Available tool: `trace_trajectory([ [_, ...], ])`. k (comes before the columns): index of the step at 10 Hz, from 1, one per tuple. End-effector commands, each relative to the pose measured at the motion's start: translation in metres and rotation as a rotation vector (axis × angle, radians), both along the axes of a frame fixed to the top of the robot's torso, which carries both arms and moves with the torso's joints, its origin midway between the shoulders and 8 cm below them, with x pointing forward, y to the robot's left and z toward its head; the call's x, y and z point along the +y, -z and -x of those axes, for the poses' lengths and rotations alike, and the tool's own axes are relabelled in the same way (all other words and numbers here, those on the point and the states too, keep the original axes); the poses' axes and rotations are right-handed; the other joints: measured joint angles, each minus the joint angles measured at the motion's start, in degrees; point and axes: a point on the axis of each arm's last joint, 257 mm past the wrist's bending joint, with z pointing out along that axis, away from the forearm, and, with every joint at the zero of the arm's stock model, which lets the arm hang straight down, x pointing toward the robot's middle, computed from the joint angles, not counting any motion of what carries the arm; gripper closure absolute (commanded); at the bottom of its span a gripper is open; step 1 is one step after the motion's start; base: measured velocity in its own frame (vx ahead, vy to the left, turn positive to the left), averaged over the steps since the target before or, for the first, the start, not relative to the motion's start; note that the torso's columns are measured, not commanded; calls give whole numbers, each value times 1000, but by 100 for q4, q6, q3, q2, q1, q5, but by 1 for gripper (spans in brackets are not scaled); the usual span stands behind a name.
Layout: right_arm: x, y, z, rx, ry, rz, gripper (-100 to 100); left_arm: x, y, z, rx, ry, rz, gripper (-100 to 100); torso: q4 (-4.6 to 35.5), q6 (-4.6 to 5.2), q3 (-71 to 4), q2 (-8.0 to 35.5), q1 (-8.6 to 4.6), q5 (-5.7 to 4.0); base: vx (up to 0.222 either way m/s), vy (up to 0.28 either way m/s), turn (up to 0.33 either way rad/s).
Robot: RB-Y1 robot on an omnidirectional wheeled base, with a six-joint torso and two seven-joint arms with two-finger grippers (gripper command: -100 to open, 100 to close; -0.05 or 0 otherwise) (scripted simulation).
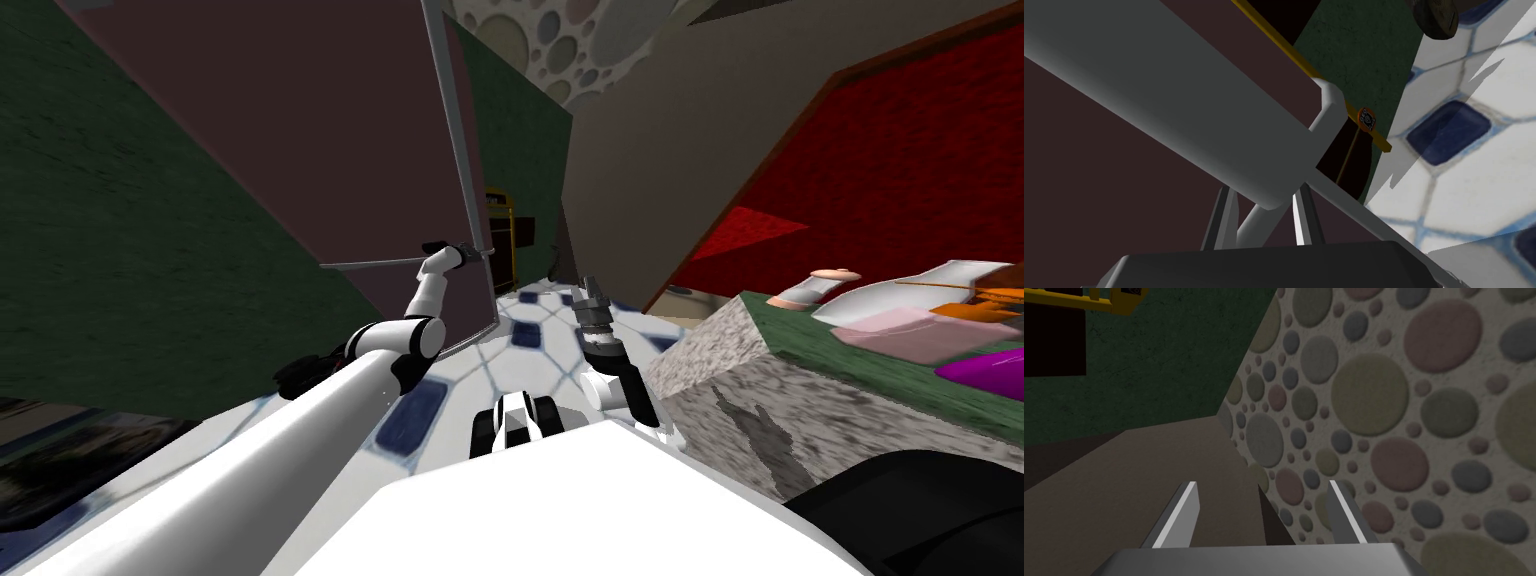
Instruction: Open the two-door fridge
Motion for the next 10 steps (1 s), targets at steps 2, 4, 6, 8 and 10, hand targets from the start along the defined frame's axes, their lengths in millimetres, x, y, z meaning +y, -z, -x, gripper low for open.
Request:
trace_trajectory([
  [2, 0, 0, 0, 0, 0, 0, 0, -27, -4, 9, -14, 50, 2, 100, 2, -22, -1, 0, 10, 8, -149, 193, -55],
  [4, 0, 0, 0, 0, 0, 0, 0, -61, -8, 19, -21, 113, 3, 100, -1, -28, 3, 5, 37, 19, -185, 233, -65],
  [6, 0, 0, 0, 0, 0, 0, 0, -78, -10, 25, -24, 145, 3, 100, 2, -33, 1, 1, 15, 14, -207, 212, -56],
  [8, 0, 0, 0, 0, 0, 0, 0, -95, -12, 31, -28, 176, 4, 100, 8, -13, 8, 10, 11, 10, -213, 216, -52],
  [10, 0, 0, 0, 0, 0, 0, 0, -112, -14, 38, -32, 209, 4, 100, 14, -13, 16, 24, 11, 9, -209, 199, -51],
])
